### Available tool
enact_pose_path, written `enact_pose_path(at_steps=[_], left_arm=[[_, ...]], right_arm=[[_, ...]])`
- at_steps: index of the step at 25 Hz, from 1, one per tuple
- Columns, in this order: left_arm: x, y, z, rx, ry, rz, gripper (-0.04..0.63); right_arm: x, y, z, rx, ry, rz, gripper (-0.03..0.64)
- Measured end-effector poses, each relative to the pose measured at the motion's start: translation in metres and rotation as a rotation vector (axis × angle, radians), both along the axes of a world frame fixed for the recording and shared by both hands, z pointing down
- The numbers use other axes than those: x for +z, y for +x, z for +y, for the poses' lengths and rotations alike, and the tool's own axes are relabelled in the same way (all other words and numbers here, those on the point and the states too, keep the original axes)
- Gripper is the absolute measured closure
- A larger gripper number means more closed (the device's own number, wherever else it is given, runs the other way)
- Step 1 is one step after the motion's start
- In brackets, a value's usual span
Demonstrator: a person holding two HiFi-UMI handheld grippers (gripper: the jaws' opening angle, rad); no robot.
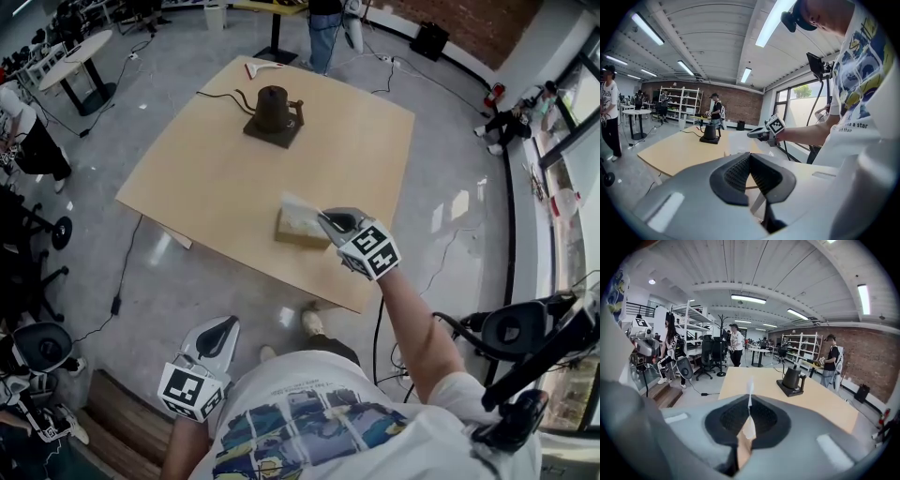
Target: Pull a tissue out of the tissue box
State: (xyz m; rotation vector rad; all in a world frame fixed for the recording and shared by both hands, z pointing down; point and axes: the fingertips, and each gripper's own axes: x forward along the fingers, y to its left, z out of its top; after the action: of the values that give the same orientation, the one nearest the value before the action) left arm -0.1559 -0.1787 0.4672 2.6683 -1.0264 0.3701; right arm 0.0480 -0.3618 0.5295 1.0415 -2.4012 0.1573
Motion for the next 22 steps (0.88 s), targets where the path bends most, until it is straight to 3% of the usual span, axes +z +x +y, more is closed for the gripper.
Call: enact_pose_path(at_steps=[22], left_arm=[[0.017,-0.006,0.051,0.142,-0.016,-0.003,0.594]], right_arm=[[-0.056,-0.035,0.104,0.022,0.087,-0.041,0.614]])
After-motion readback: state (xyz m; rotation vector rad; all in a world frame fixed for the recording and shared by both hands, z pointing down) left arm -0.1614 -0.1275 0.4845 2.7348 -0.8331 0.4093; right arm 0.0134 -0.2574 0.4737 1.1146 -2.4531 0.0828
